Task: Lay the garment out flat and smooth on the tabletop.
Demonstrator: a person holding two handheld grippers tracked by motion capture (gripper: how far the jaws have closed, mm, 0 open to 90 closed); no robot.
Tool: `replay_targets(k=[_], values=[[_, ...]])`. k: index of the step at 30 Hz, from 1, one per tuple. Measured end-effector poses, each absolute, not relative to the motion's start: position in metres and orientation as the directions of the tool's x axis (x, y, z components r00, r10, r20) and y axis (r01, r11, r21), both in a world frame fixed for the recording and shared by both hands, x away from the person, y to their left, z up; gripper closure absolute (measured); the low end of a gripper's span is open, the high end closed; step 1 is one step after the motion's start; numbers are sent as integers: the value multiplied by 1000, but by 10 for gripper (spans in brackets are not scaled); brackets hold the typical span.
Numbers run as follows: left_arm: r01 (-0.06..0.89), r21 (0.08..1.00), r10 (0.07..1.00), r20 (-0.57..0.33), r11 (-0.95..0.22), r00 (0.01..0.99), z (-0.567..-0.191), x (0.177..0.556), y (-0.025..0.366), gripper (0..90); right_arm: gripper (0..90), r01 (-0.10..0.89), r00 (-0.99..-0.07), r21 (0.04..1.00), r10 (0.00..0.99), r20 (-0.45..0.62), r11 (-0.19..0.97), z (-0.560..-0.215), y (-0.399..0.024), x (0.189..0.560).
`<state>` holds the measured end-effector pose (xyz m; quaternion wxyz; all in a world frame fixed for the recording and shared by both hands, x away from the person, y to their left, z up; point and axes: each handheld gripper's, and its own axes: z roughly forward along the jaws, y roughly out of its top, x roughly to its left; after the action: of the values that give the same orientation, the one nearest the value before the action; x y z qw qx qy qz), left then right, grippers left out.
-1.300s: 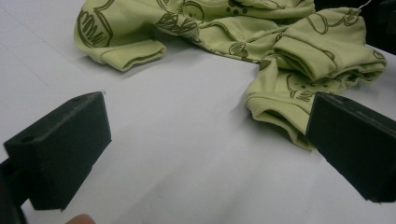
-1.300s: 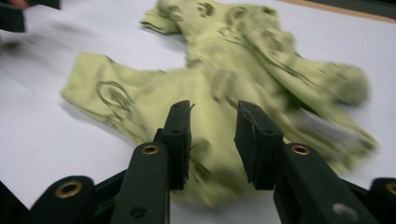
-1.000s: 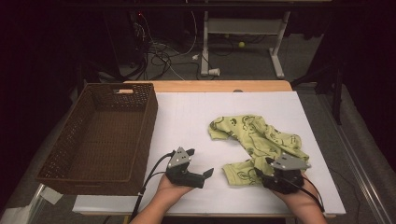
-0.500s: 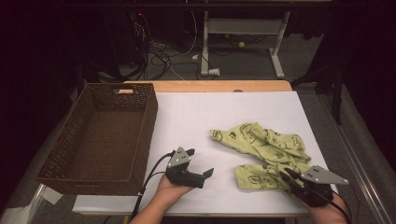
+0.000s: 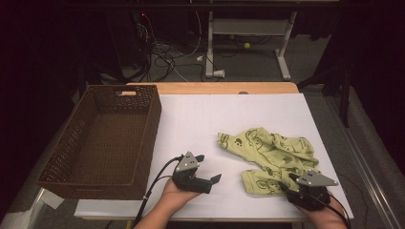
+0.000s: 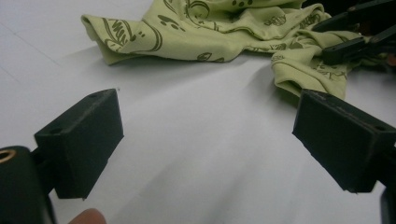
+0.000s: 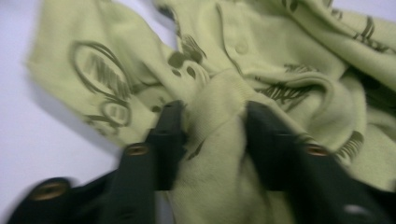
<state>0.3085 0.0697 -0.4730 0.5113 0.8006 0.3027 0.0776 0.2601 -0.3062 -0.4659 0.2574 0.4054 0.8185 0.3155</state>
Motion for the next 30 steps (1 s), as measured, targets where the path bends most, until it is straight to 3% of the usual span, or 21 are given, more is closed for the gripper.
replay_targets(k=[3,5,6,9,19,25,27,30], values=[[407,865,559,-190,-294,807,-473,309,70,71,410,517,-524,715,834,-171,471,-466,-300,270],[409,864,557,-192,-295,808,-473,310,70,71,520,531,-526,715,839,-142,454,-467,-299,278],[411,864,560,-194,-292,805,-473,310,70,70,653,542,-515,720,848,-124,434,-467,-300,282],[410,868,571,-193,-280,798,-471,310,72,70,736,523,-523,729,842,-136,443,-468,-299,287],[407,883,597,-199,-234,777,-460,309,86,69,742,363,-732,745,666,-144,560,-466,-237,275],[422,878,608,-210,-227,765,-461,315,89,71,739,247,-851,750,507,-136,614,-468,-195,255],[435,870,618,-213,-233,756,-462,319,85,71,722,216,-855,732,487,-177,646,-469,-189,249],[452,855,612,-219,-255,760,-459,324,74,72,624,249,-840,759,525,-140,601,-466,-196,248]])
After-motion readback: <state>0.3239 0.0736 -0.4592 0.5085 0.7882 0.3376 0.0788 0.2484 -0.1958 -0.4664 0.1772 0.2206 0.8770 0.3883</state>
